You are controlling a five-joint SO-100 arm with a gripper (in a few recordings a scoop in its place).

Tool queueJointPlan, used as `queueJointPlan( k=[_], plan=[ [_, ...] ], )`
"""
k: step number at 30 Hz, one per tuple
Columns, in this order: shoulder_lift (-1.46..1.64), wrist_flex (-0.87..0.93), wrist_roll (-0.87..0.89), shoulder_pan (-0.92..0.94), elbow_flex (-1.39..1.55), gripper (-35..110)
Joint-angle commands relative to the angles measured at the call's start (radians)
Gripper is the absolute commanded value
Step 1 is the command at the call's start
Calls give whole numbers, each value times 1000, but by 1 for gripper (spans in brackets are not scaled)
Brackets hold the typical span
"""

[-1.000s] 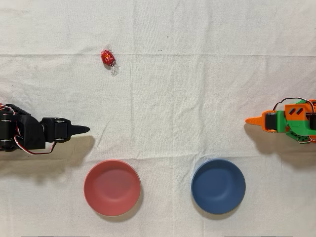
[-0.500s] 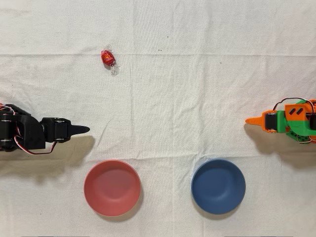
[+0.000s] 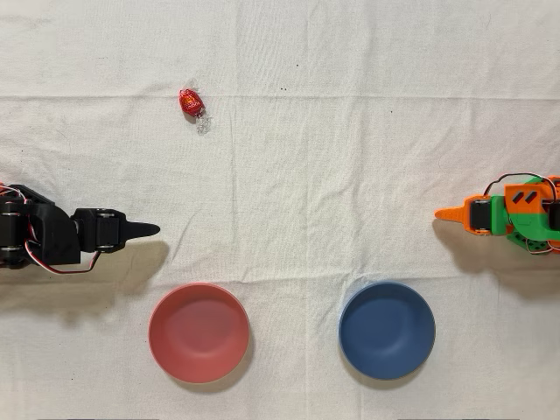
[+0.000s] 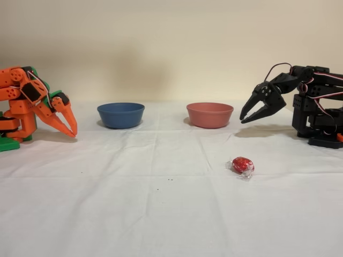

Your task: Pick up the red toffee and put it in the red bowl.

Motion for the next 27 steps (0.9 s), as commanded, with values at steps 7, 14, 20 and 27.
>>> queueJointPlan(
  k=[7,14,20,27],
  plan=[
    [11,170,-117,18,-249,0],
    [-40,262,-179,-8,-439,0],
    [-285,327,-135,-109,-704,0],
    [-566,367,-66,-198,-960,0]
  ],
)
